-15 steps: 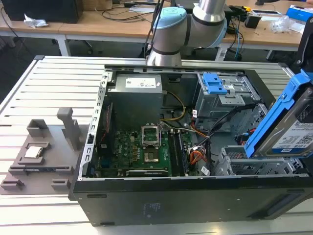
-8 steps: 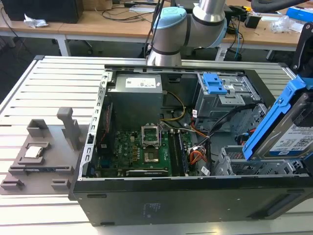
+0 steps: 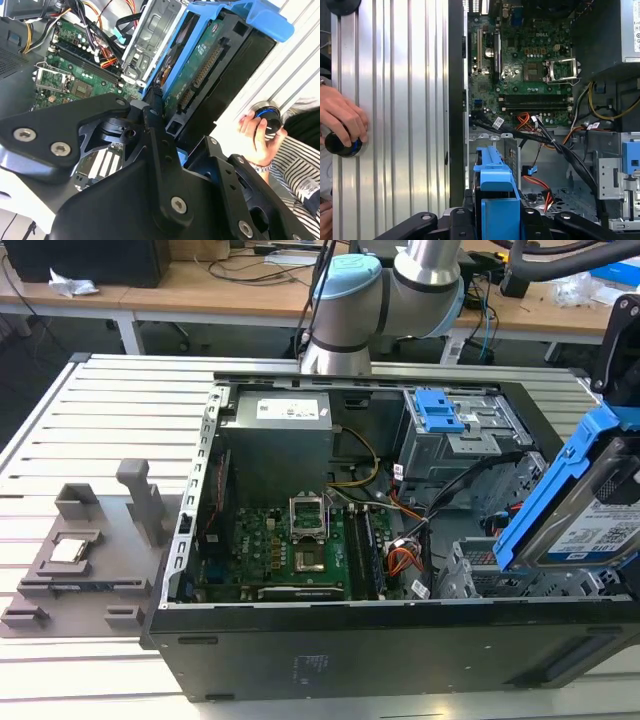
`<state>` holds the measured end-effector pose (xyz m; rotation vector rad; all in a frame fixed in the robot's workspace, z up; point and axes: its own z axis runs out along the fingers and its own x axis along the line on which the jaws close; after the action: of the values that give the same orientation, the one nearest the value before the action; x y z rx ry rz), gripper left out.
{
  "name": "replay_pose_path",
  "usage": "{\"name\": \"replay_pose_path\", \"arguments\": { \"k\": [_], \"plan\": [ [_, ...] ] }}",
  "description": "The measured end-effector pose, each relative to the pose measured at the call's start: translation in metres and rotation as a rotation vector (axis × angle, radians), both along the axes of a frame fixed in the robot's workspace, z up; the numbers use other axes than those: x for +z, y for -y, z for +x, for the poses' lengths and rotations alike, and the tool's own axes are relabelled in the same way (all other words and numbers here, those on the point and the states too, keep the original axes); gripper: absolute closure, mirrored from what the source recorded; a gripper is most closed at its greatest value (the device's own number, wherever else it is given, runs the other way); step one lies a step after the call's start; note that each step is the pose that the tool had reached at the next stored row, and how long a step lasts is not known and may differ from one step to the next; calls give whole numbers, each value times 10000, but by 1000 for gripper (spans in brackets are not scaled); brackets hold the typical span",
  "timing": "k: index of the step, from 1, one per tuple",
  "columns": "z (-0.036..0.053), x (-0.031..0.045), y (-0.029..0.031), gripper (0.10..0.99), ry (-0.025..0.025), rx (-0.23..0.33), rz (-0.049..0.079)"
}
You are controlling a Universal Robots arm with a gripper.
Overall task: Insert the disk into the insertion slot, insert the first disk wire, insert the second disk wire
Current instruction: 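Insert the disk into the insertion slot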
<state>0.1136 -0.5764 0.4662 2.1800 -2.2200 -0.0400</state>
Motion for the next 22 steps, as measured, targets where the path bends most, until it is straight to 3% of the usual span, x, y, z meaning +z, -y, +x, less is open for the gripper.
{"name": "replay_pose_path", "arguments": {
  "k": [22],
  "plan": [
    [0, -134, 0, 725, 0, 0, 0]
  ]
}}
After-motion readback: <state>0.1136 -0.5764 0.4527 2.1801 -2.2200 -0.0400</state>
